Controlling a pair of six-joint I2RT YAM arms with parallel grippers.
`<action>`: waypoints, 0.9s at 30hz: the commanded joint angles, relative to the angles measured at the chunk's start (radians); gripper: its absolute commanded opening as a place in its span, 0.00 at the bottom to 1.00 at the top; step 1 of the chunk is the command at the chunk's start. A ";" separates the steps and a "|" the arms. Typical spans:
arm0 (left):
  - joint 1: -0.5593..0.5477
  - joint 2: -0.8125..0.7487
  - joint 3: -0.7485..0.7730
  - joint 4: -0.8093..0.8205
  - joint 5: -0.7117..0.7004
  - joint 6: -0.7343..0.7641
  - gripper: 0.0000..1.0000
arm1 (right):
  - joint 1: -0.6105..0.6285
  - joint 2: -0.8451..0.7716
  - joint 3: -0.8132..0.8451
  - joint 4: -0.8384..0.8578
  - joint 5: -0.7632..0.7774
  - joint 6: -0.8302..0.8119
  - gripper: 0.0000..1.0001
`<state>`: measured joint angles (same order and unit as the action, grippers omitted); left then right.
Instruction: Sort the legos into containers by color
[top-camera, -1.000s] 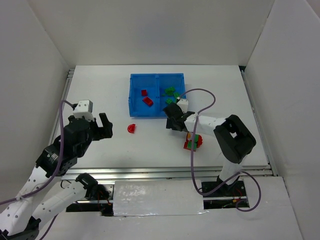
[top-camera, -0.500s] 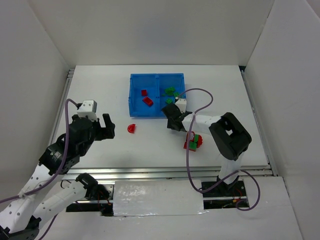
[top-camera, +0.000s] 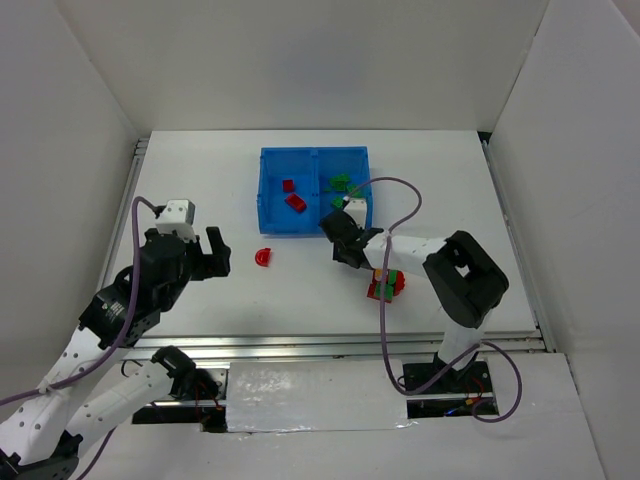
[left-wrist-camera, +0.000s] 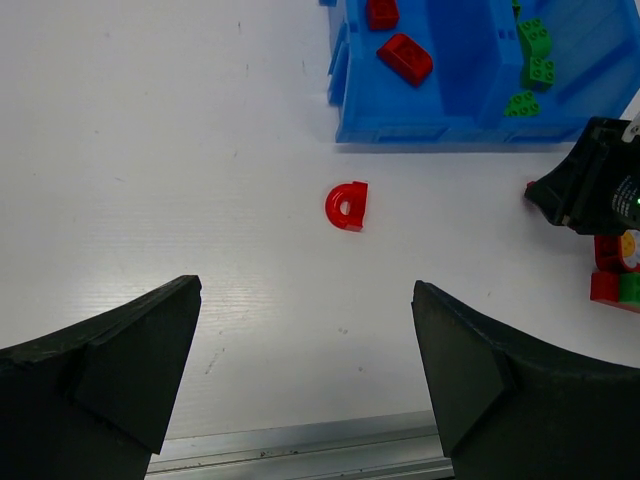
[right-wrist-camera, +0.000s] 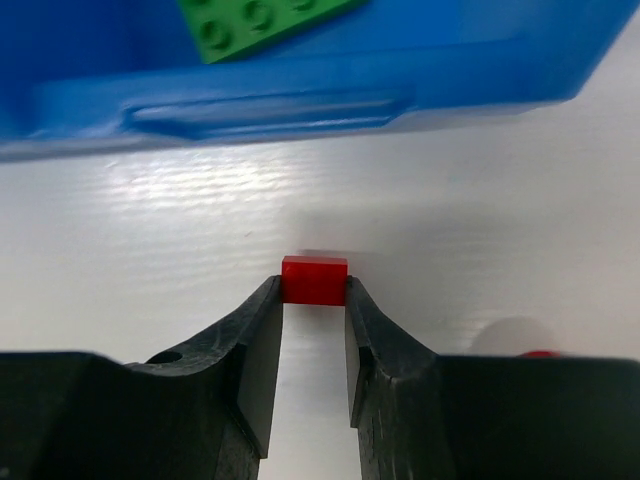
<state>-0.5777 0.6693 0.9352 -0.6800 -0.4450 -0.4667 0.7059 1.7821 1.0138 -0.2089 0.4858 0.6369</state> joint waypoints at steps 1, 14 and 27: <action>0.010 -0.008 0.002 0.037 -0.006 0.020 1.00 | 0.062 -0.093 0.006 0.008 0.022 -0.019 0.19; 0.072 0.027 0.008 -0.015 -0.089 -0.049 0.99 | 0.133 0.018 0.450 -0.086 -0.032 -0.209 0.23; 0.070 0.142 0.016 -0.001 0.070 -0.181 1.00 | 0.043 0.361 1.055 -0.294 -0.036 -0.347 0.86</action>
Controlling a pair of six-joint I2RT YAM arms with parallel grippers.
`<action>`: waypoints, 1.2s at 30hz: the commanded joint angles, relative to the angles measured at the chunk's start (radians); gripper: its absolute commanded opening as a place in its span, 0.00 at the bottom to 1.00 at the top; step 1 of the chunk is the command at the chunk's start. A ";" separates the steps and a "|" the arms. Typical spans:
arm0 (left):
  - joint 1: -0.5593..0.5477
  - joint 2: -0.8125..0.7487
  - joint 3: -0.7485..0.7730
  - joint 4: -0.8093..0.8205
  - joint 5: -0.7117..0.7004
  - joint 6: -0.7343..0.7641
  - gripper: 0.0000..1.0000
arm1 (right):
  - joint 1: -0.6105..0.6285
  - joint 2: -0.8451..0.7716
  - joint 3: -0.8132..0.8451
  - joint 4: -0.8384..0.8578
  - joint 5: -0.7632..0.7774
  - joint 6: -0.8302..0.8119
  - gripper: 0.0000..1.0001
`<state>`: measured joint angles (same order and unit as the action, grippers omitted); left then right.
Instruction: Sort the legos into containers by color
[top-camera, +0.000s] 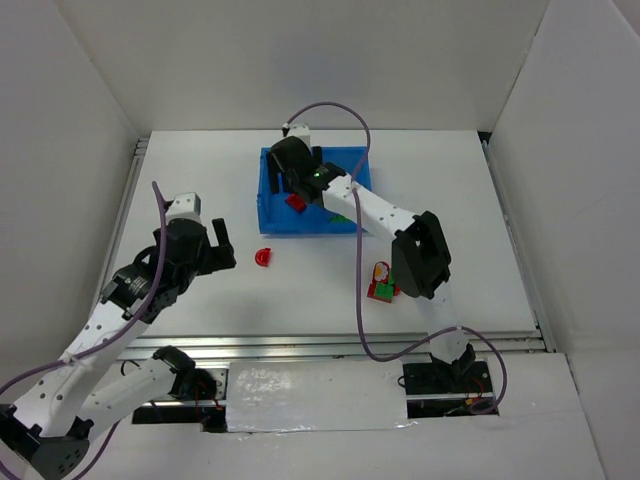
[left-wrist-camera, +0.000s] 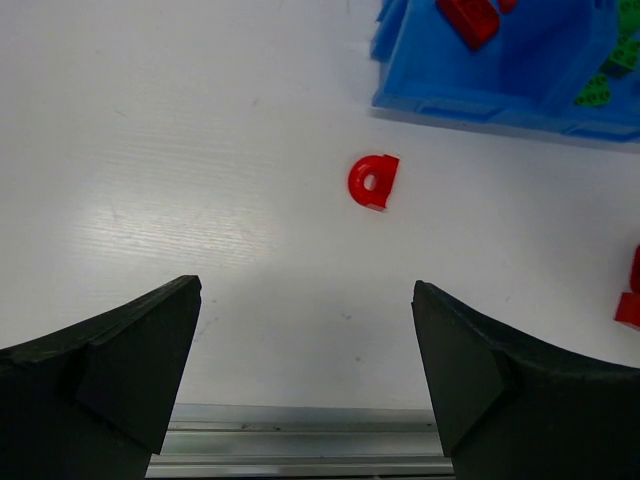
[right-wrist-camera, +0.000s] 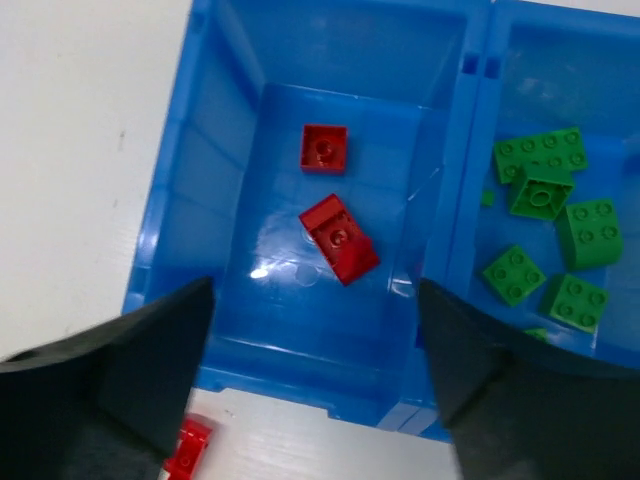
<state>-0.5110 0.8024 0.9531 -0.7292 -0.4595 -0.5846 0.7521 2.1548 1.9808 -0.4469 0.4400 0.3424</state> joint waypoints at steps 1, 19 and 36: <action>0.002 0.026 -0.016 0.065 0.125 -0.076 1.00 | -0.003 -0.027 0.095 -0.055 0.006 -0.060 0.97; 0.012 0.722 0.012 0.441 0.108 0.029 0.99 | 0.007 -0.961 -0.737 0.031 -0.196 0.050 1.00; 0.039 0.940 0.040 0.493 0.226 0.039 0.34 | 0.026 -1.207 -0.833 -0.053 -0.142 0.035 1.00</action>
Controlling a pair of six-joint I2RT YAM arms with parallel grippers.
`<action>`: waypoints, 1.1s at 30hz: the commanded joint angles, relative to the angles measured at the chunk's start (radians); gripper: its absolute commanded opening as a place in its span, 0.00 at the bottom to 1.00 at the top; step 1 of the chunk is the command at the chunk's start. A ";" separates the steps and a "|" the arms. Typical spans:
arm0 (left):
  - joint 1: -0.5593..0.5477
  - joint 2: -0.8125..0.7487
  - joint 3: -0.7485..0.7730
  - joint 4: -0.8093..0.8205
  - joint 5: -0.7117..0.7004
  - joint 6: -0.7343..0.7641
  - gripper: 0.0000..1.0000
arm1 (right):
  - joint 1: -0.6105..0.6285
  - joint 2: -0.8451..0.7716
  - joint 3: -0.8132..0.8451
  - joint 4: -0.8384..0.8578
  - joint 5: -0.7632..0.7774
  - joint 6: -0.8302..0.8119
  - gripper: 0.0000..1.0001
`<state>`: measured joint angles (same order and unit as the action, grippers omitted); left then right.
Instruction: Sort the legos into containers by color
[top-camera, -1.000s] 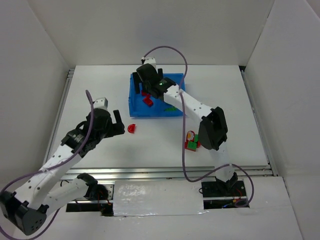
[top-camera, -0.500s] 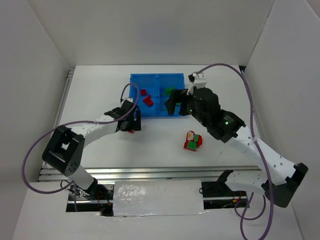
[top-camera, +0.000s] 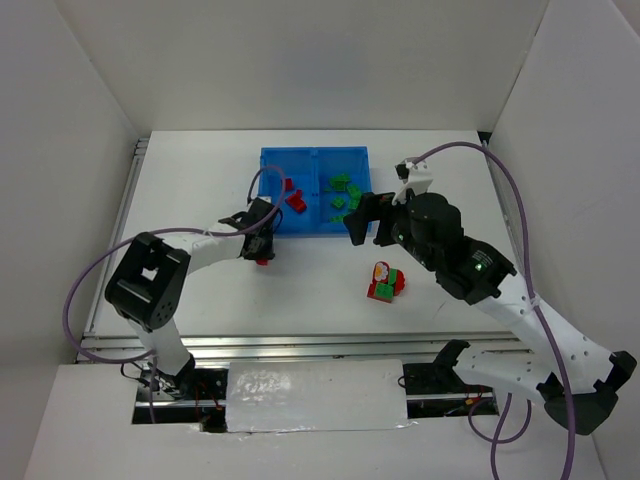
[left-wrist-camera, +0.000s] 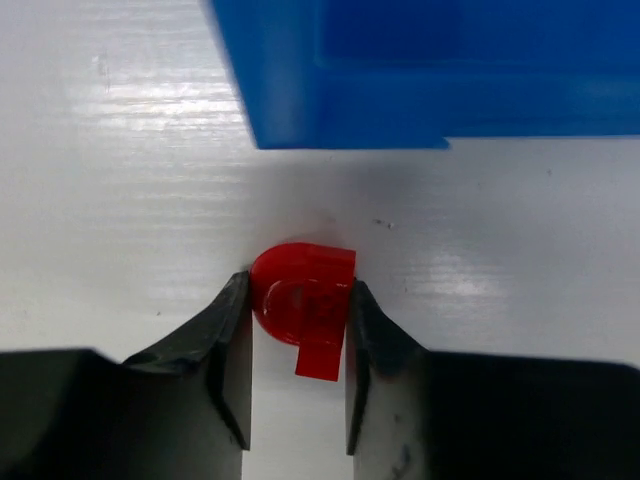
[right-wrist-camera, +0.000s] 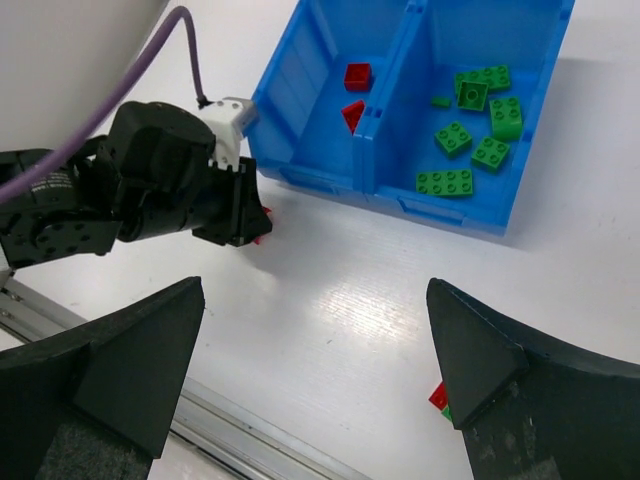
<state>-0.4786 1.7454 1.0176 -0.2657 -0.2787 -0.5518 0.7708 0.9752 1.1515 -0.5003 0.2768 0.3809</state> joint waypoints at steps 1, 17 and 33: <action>0.005 -0.032 -0.034 0.025 0.055 0.000 0.24 | 0.008 -0.030 -0.006 -0.003 0.022 -0.004 1.00; -0.089 -0.322 0.237 -0.105 -0.069 0.064 0.09 | -0.019 -0.044 -0.041 0.014 0.136 -0.013 1.00; 0.070 0.163 0.702 -0.076 0.007 0.044 1.00 | -0.140 -0.050 -0.088 -0.020 0.119 0.012 1.00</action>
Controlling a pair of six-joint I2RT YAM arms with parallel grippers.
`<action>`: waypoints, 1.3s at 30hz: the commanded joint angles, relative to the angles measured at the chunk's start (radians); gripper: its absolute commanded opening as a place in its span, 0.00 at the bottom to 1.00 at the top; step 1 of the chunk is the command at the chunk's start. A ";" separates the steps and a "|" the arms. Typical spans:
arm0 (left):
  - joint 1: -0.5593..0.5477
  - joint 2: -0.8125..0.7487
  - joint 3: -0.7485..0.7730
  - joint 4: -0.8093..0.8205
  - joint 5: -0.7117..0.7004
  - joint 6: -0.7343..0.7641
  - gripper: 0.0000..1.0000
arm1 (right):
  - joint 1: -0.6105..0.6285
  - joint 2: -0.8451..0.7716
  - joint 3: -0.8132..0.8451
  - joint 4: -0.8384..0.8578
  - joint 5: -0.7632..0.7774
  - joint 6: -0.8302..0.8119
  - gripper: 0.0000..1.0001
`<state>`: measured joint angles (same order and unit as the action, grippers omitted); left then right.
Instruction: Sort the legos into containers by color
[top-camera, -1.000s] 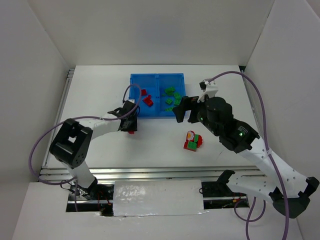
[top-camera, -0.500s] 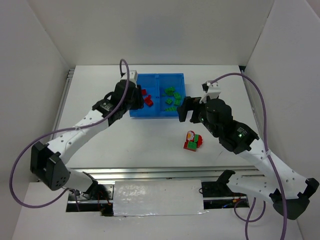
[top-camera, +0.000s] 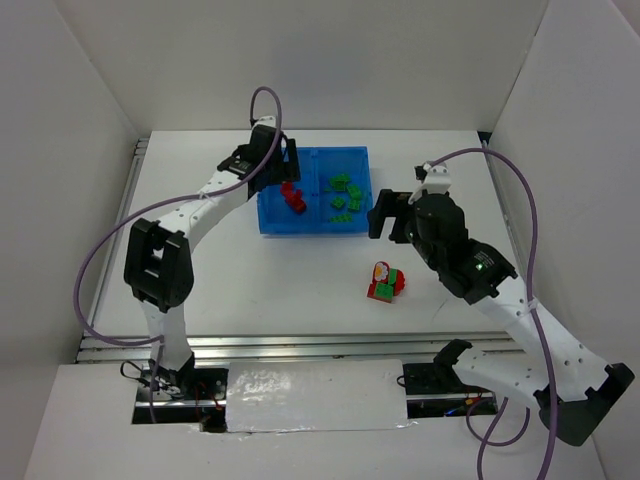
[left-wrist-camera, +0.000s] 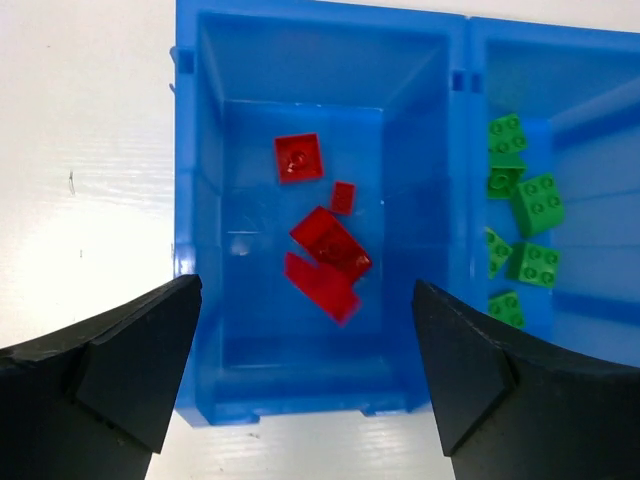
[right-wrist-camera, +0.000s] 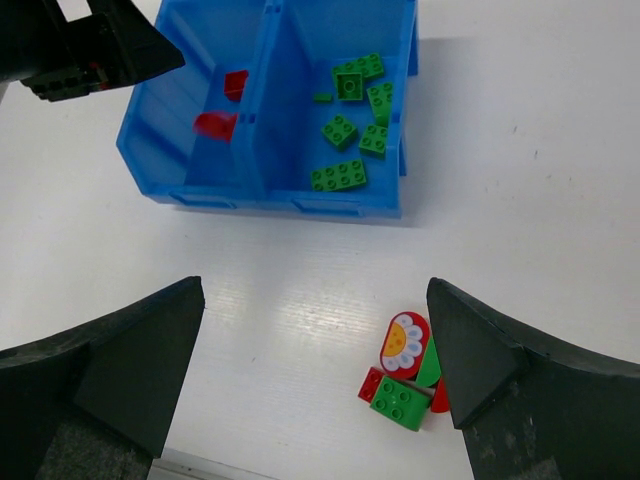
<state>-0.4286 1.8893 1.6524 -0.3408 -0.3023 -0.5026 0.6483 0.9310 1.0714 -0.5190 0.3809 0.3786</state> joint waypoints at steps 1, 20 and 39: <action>0.022 0.021 0.078 -0.003 0.043 -0.005 0.99 | -0.021 0.000 -0.008 -0.007 0.013 0.019 1.00; -0.007 -0.915 -0.535 -0.082 0.224 -0.057 0.99 | 0.016 0.104 -0.459 0.019 0.039 0.416 0.98; -0.010 -1.107 -0.717 -0.205 0.302 0.035 0.99 | -0.042 0.402 -0.315 -0.002 -0.011 0.425 1.00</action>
<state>-0.4347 0.7841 0.9409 -0.5755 -0.0315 -0.4957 0.6151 1.2865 0.6754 -0.5079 0.3588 0.8181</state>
